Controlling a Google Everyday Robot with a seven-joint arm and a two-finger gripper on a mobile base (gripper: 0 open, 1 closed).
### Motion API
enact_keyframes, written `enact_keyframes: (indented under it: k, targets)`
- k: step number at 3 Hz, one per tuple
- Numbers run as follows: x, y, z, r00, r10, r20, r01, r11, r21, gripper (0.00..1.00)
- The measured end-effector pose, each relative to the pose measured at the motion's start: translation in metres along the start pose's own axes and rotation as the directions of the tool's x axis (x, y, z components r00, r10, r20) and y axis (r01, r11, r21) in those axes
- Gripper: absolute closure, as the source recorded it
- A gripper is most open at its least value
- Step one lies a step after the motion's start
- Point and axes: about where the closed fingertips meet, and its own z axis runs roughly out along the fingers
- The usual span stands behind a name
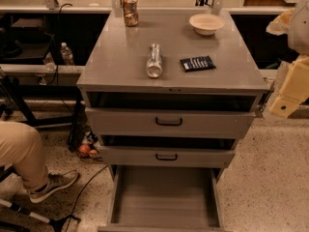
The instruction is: Place redbull can into bottom drawer
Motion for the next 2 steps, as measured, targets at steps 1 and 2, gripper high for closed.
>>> enact_keyframes:
  k: [1,2]
  targets:
    - [0.000,0.000,0.000,1.000,0.000,0.000,0.000,1.0000,0.000,0.00]
    - [-0.014,0.000,0.002,1.000,0.002,0.000,-0.002,1.0000,0.003,0.00]
